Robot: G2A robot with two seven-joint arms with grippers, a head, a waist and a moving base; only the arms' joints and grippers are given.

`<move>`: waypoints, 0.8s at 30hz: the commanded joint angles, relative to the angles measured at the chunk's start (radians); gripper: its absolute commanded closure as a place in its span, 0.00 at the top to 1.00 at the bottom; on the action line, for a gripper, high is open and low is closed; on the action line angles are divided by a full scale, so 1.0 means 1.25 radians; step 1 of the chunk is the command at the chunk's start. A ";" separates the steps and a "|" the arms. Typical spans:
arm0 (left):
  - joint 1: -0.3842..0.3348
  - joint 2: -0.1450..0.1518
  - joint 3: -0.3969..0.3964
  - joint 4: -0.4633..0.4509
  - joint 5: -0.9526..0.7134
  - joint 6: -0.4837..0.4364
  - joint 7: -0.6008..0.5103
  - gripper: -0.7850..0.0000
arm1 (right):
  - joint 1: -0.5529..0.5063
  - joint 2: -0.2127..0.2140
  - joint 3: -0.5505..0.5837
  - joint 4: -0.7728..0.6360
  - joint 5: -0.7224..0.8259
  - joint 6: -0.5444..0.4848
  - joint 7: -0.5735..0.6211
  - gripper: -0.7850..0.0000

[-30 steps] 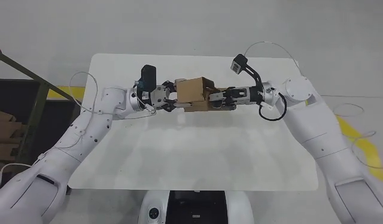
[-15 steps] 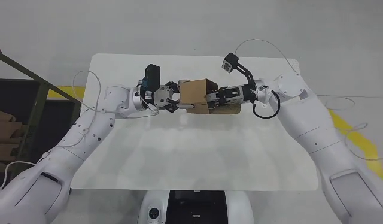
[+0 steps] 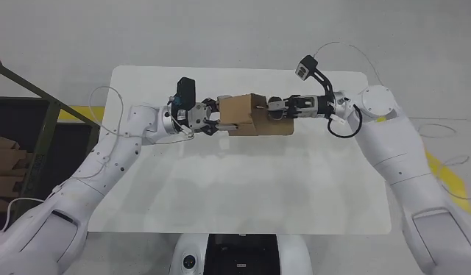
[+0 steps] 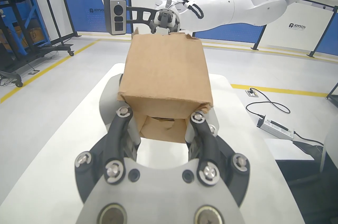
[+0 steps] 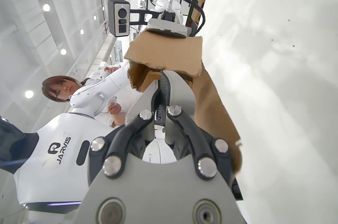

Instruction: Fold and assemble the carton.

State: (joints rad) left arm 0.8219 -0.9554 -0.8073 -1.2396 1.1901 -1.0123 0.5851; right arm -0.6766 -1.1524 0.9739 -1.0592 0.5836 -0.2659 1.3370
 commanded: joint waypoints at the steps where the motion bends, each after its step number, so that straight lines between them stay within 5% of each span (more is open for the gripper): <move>1: 0.001 0.000 -0.001 0.001 0.001 0.000 0.000 0.37 | -0.008 0.006 0.024 -0.006 0.004 -0.002 -0.007 0.00; 7: 0.004 0.001 0.002 -0.008 0.000 0.000 0.002 0.37 | -0.013 0.011 0.045 -0.020 -0.007 -0.001 -0.042 0.00; 24: 0.008 0.002 0.004 -0.021 -0.002 0.000 0.002 0.37 | 0.034 -0.036 -0.071 -0.039 -0.004 0.002 -0.018 0.00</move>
State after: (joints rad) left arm 0.8322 -0.9527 -0.8041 -1.2650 1.1881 -1.0123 0.5879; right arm -0.6383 -1.1956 0.8876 -1.1135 0.5763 -0.2619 1.3162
